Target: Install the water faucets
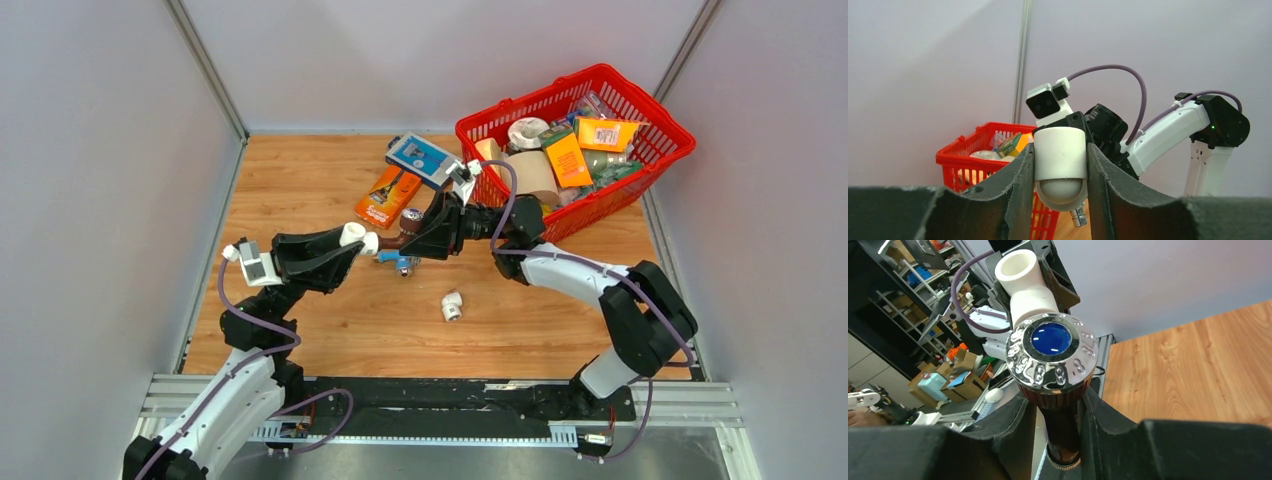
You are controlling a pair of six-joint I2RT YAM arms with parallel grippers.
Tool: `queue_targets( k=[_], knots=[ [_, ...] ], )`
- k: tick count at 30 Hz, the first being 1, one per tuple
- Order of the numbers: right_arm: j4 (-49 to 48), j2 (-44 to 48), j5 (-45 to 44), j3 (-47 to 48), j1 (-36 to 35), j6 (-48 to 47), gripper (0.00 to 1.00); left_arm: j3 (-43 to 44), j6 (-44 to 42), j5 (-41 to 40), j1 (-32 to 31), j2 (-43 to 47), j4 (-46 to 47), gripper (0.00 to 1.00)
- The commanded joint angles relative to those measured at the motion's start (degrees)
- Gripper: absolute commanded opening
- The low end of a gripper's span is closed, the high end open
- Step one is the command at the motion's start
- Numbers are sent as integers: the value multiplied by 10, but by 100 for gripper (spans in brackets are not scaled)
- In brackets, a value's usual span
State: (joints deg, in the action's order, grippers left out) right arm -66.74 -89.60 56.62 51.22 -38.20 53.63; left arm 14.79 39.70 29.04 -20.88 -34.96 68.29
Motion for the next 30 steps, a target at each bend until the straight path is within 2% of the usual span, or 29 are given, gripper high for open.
queue_targets(
  k=[1, 2, 4, 6, 8, 13, 15, 22, 27, 30],
  knots=[
    [40, 27, -68, 55, 8, 83, 20, -12, 4, 104, -9, -15, 112, 0],
    [80, 45, -80, 49, 8, 28, 28, -13, 11, 93, -9, -13, 112, 0],
    [175, 91, -135, 38, 8, -95, 50, -21, 21, 51, -9, -1, 95, 0],
    [254, 137, -197, 26, 8, -212, 64, -17, 24, 13, -9, 21, 37, 0],
    [309, 185, -249, 12, 8, -309, 73, -1, 22, -22, -9, 48, -67, 0],
    [339, 242, -266, -16, 8, -493, 81, 23, 45, -99, -9, 101, -184, 0],
    [340, 260, -256, -37, -4, -587, 100, 38, 63, -125, -9, 112, -241, 0],
    [327, 297, -273, -148, -88, -980, 100, 117, 106, -159, -9, 111, -428, 0],
    [323, 304, -314, -176, -119, -1106, 100, 149, 124, -168, -8, 101, -481, 0],
    [272, 293, -368, -196, -148, -1144, 100, 159, 141, -159, -9, 88, -487, 0]
  ],
)
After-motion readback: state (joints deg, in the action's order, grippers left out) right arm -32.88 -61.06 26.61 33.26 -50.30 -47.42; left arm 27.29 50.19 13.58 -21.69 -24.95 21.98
